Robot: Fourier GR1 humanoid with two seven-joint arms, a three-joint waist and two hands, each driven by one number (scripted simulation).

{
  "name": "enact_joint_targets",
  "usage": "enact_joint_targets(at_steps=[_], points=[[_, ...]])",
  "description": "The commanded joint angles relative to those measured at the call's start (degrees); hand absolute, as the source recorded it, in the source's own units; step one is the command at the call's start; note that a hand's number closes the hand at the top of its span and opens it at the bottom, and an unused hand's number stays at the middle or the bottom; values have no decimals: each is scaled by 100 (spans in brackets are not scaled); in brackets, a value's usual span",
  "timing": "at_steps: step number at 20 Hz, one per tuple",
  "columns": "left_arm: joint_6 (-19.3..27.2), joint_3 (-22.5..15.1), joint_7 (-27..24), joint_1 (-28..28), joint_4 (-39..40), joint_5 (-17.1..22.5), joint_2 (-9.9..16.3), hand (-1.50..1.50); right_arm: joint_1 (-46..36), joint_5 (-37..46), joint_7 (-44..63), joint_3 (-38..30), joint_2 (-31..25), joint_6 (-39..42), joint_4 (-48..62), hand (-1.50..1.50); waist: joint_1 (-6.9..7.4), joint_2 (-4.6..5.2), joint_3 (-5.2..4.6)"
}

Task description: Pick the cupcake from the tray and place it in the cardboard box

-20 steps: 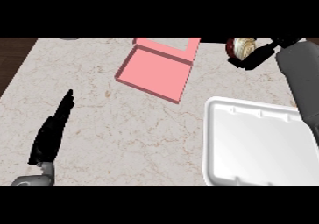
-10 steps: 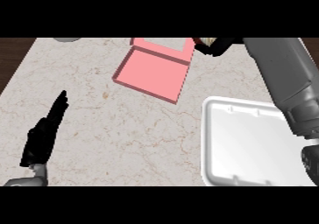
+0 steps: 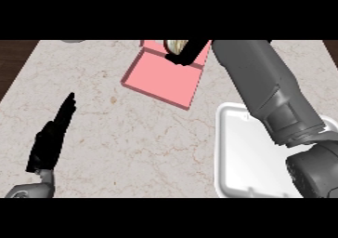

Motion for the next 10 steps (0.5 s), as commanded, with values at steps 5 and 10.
enact_joint_targets(at_steps=[5,10], points=[[-56,-34,-160,-95,178,-21,-25,0,-272,269,656,155,601,-485,566,150,150,73,-7],[-11,-195,-39,-60,-67,-133,-110,0,-28,221,1003,184,646,-650,981,-150,225,74,-4]])
